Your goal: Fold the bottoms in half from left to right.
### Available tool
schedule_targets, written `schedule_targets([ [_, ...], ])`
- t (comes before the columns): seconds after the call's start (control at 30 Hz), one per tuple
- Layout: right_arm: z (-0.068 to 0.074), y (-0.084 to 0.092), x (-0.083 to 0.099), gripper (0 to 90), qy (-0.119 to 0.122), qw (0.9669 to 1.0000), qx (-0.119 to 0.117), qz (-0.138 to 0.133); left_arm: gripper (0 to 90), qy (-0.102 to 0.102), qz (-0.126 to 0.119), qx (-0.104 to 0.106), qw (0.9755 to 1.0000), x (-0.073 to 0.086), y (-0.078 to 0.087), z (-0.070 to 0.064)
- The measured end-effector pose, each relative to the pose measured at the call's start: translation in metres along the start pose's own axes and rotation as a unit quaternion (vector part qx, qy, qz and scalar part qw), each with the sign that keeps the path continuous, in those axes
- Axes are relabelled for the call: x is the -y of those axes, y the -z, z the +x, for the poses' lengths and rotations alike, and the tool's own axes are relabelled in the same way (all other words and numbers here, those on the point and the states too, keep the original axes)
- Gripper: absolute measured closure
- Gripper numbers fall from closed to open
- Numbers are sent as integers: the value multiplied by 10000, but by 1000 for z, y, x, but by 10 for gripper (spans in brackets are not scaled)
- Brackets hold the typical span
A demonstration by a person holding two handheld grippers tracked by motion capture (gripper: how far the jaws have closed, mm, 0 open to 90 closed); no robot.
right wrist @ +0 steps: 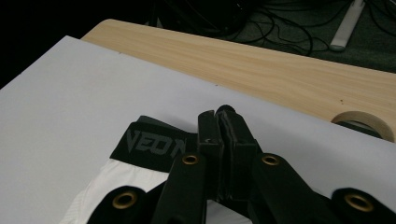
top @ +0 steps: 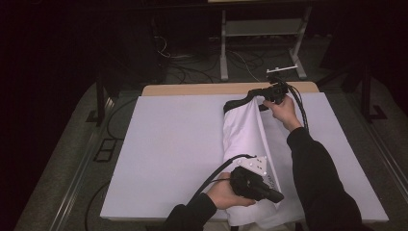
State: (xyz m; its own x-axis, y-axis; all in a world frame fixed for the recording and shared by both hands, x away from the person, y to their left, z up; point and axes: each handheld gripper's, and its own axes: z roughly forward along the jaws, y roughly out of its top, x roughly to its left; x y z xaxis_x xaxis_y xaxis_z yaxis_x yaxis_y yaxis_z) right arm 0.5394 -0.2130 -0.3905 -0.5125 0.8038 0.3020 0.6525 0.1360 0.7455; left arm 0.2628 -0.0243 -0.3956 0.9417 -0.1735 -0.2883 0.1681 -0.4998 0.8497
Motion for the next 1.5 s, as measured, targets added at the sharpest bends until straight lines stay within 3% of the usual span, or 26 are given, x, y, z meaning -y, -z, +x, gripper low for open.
schedule_targets([
  [0.7, -36, 9, 19, 856, -196, 9996, 185, 114, 887, 69, 5, 165, 9998, -6, -32, 15],
  [1.33, -49, 7, 32, 853, -227, 9990, 195, 335, 886, 139, -8, 238, 9996, -7, -52, 25],
  [1.5, -53, 7, 36, 812, -320, 9984, 183, 417, 887, 160, -18, 240, 9996, -8, -56, 27],
])
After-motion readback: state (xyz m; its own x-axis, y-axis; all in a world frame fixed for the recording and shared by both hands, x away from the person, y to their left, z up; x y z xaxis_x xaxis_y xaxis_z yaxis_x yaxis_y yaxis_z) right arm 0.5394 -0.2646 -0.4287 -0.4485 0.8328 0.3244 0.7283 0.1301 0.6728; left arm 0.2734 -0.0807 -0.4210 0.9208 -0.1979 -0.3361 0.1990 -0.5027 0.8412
